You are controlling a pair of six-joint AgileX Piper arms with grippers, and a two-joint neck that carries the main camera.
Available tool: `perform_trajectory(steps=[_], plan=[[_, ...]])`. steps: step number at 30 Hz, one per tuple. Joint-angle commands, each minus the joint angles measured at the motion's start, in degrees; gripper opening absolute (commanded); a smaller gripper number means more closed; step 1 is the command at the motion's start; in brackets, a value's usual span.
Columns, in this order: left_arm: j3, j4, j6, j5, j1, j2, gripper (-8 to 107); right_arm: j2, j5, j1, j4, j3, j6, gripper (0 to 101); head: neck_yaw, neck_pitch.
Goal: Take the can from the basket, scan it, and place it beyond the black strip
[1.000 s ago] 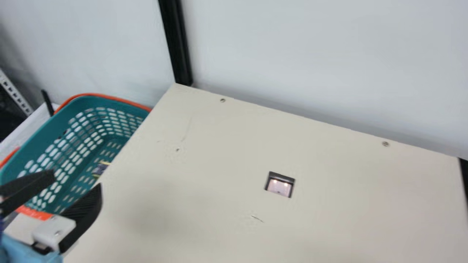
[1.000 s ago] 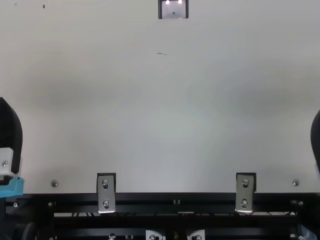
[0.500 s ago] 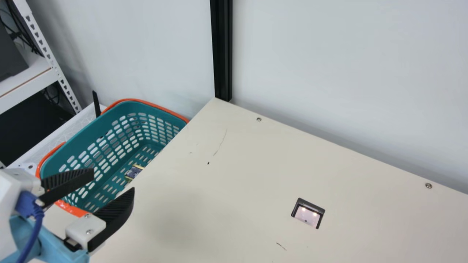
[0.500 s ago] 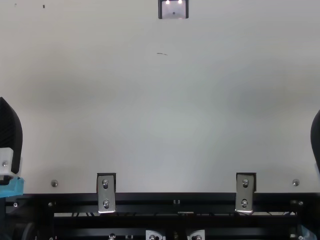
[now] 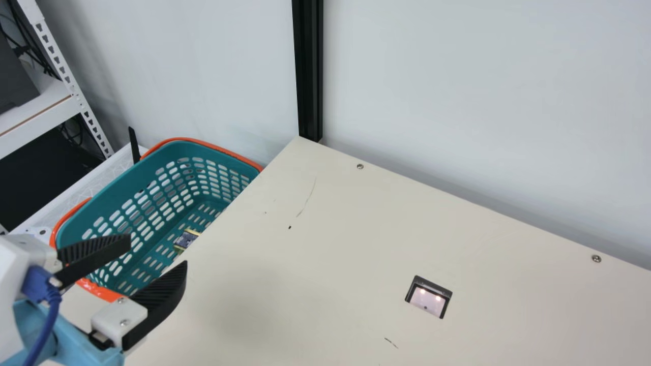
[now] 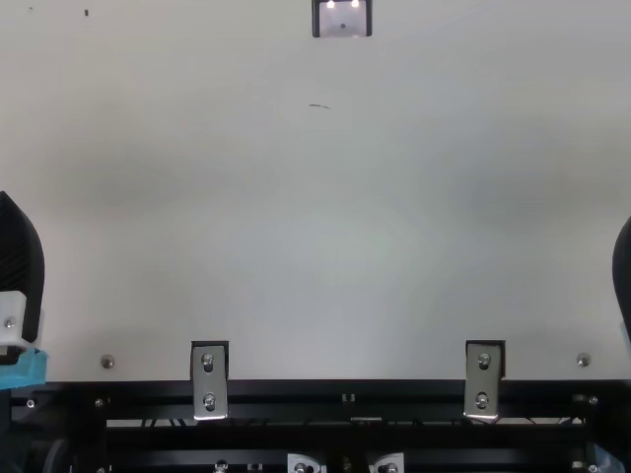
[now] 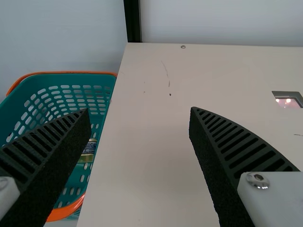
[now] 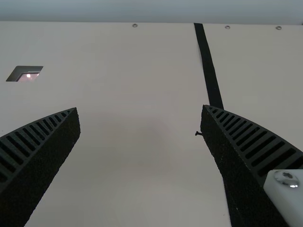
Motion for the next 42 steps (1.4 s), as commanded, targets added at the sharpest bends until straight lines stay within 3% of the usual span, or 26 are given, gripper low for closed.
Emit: perform_trajectory(steps=[1, 15, 19, 27, 34, 42], plan=[[0.0, 0.0, 0.0, 0.0, 0.0, 0.0, 90, 0.0, 0.0, 0.0, 0.0, 0.0, 0.0, 101, 1.4, -2.9], [-0.7, 1.4, -0.8, -0.9, 0.6, 1.3, 90, 0.0, 0.0, 0.0, 0.0, 0.0, 0.0, 101, 1.4, -2.9], [-4.2, 4.1, -4.7, -3.7, 1.4, 7.1, 90, 0.0, 0.0, 0.0, 0.0, 0.0, 0.0, 101, 1.4, -2.9], [-14.0, 6.1, -10.1, -9.8, 4.7, 25.2, 90, 0.0, 0.0, 0.0, 0.0, 0.0, 0.0, 101, 1.4, -2.9], [-23.1, -3.6, -5.0, -10.5, 11.7, 40.9, 90, 0.0, 0.0, 0.0, 0.0, 0.0, 0.0, 101, 1.4, -2.9], [-31.9, -18.1, 5.6, -8.2, 26.2, 55.5, 90, 0.0, 0.0, 0.0, 0.0, 0.0, 0.0, 101, 1.4, -2.9]])
